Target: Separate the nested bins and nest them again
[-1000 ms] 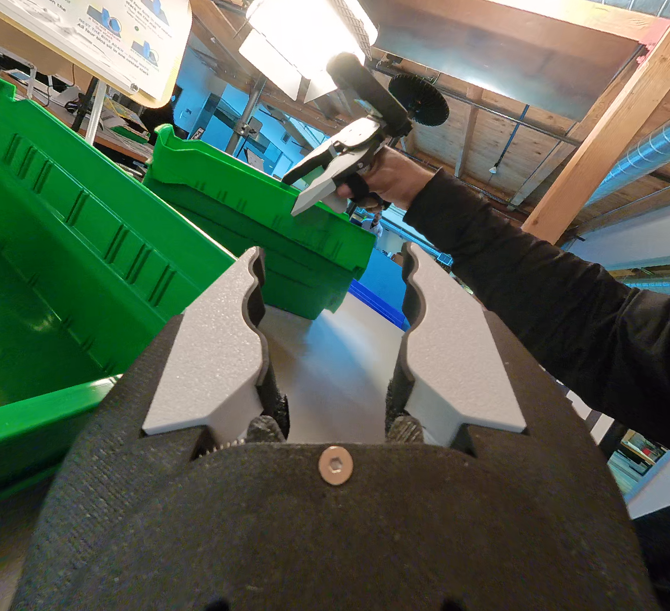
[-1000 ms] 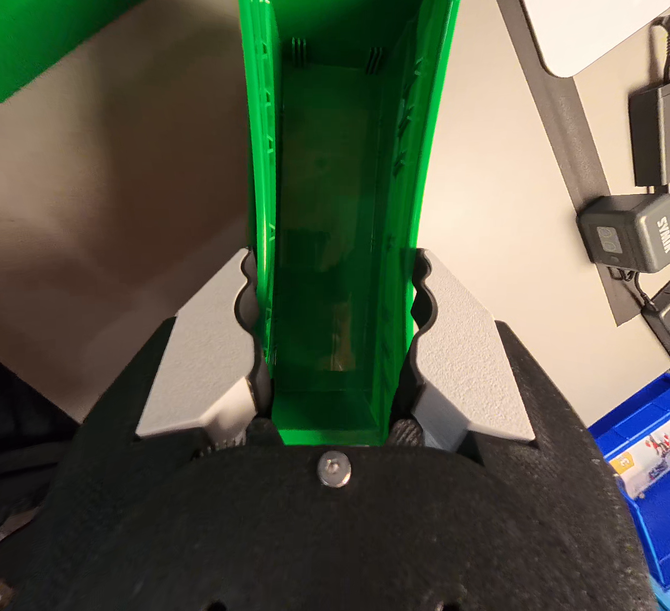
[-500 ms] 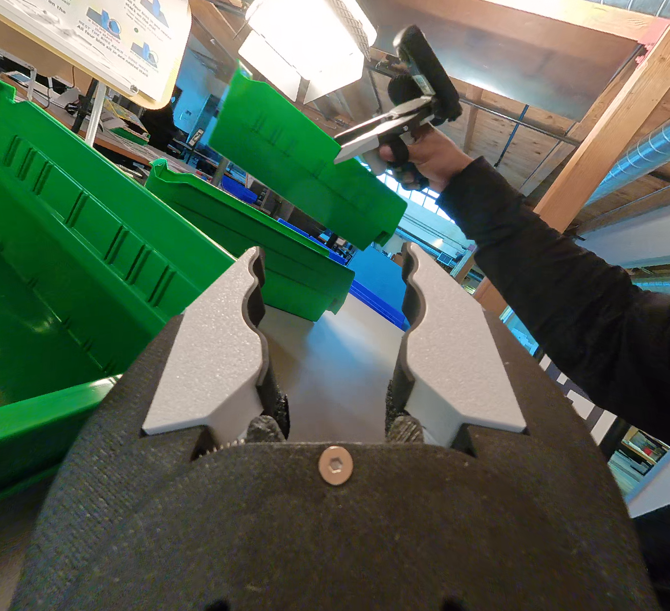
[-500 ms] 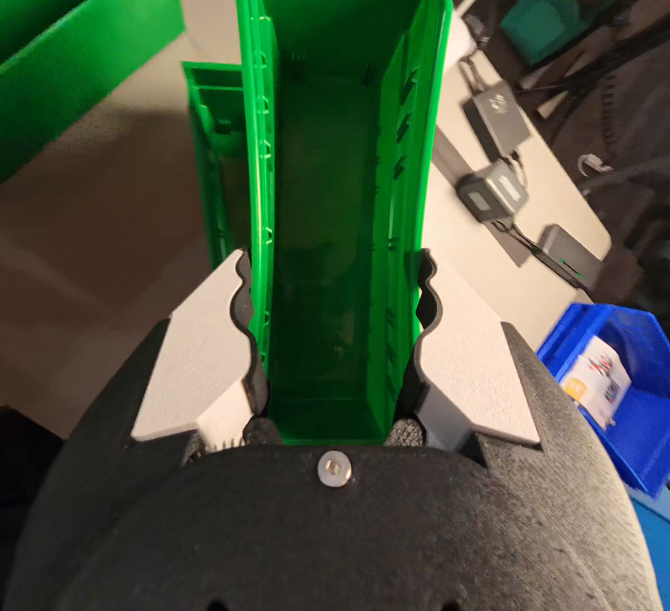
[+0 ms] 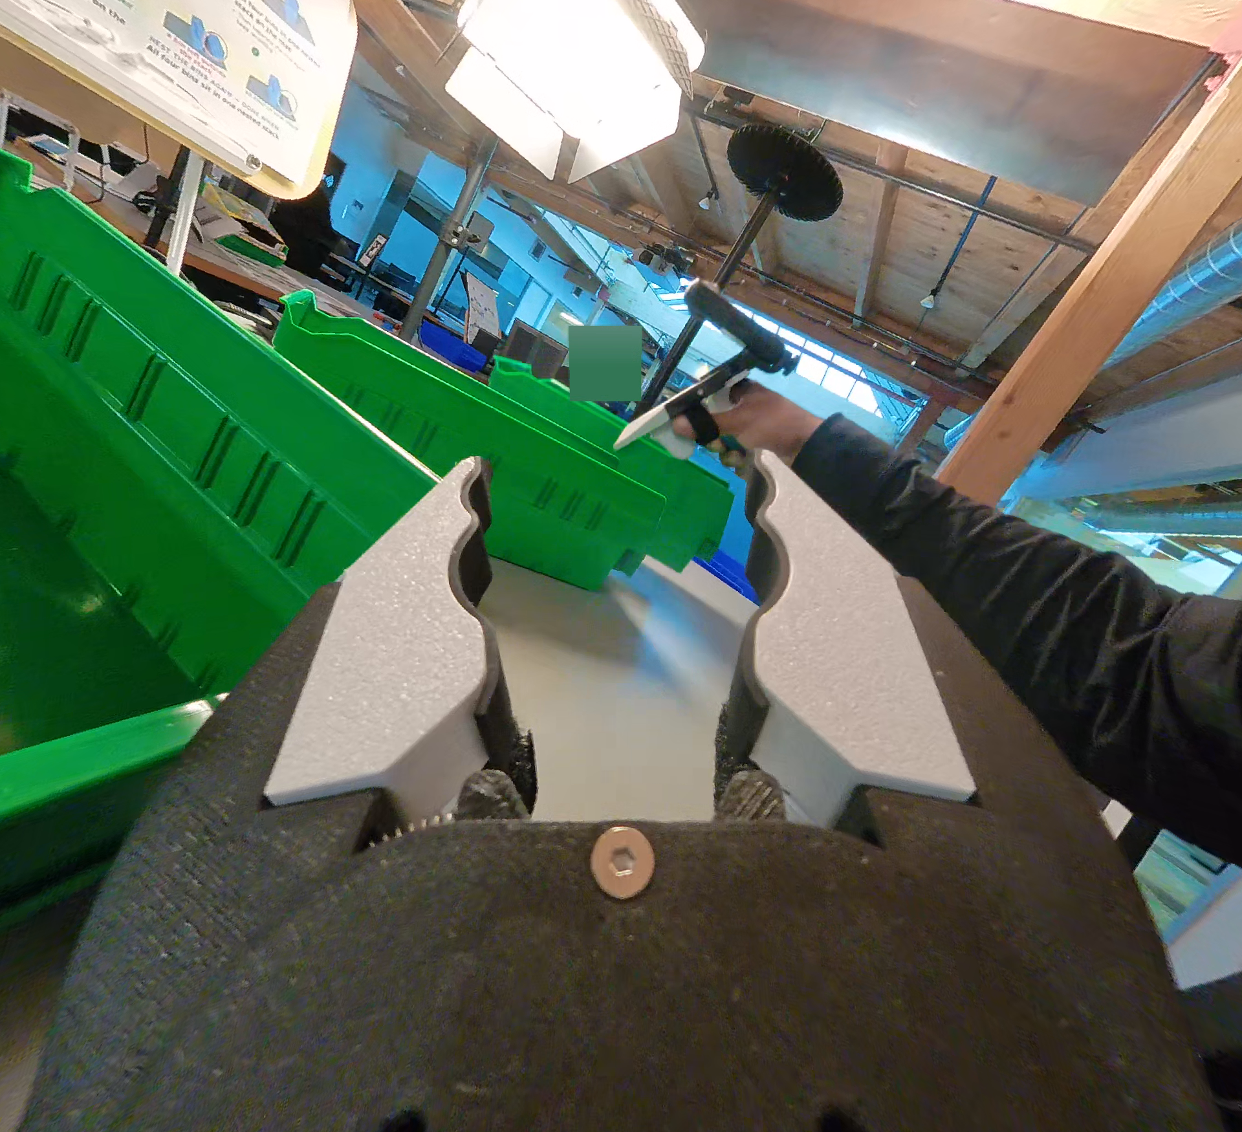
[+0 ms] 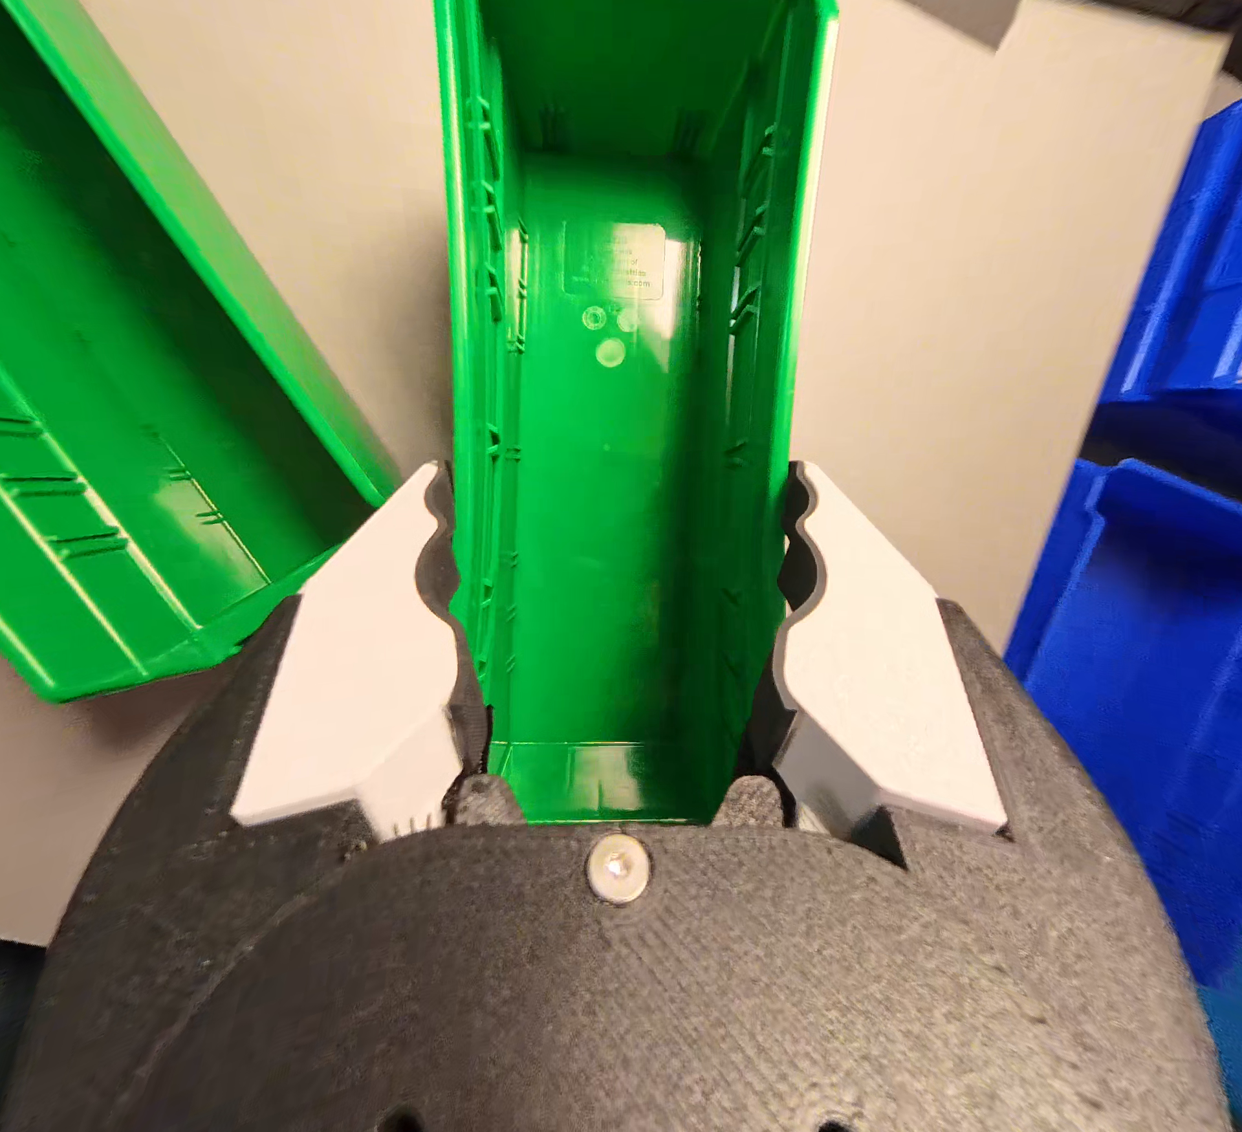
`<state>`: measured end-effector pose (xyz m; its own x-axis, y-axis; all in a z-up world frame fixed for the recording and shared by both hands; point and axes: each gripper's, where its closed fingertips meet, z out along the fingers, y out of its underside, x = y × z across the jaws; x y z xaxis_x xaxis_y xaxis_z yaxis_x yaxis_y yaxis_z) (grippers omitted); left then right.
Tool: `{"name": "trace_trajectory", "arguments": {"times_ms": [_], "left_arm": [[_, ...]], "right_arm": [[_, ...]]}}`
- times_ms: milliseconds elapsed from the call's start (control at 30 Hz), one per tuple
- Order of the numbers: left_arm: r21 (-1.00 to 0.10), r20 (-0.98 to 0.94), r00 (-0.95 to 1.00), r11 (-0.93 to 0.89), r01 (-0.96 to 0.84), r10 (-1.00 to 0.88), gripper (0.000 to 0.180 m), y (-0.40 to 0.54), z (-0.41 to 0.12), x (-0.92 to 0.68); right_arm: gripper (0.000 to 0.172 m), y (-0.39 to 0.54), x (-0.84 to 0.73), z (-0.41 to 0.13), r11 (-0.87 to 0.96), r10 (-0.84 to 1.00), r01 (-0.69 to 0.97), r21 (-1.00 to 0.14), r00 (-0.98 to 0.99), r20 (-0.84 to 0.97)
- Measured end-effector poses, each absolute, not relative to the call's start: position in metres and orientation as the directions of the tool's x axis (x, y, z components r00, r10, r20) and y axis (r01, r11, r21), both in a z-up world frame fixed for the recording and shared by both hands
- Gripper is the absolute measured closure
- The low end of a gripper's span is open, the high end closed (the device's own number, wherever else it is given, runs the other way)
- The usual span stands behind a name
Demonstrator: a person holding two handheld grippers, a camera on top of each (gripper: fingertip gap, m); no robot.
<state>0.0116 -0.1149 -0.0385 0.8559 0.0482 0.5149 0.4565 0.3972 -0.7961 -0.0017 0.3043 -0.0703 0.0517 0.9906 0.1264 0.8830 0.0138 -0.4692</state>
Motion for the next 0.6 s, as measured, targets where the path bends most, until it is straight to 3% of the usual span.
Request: {"name": "trace_trajectory", "arguments": {"times_ms": [100,333,467,600], "left_arm": [[-0.799,0.512,0.857,0.394,0.454,0.051,0.105,-0.114,-0.039,0.012],[-0.798,0.514,0.857,0.394,0.456,0.047,0.105,-0.114,-0.039,0.012],[-0.799,0.514,0.857,0.389,0.458,0.046,0.105,-0.113,-0.039,0.012],[-0.809,0.503,0.863,0.379,0.450,0.050,0.105,-0.111,-0.040,0.014]], "right_arm": [[0.063,0.296,0.004,-0.097,-0.026,0.996,0.900,-0.436,0.061,0.065],[0.061,0.274,0.014,-0.057,-0.076,0.997,0.787,-0.612,0.057,-0.051],[0.063,0.206,0.036,-0.025,-0.001,0.987,0.674,-0.738,-0.117,-0.108],[0.063,0.137,0.051,-0.064,0.067,0.954,0.691,-0.720,-0.255,-0.156]]}}
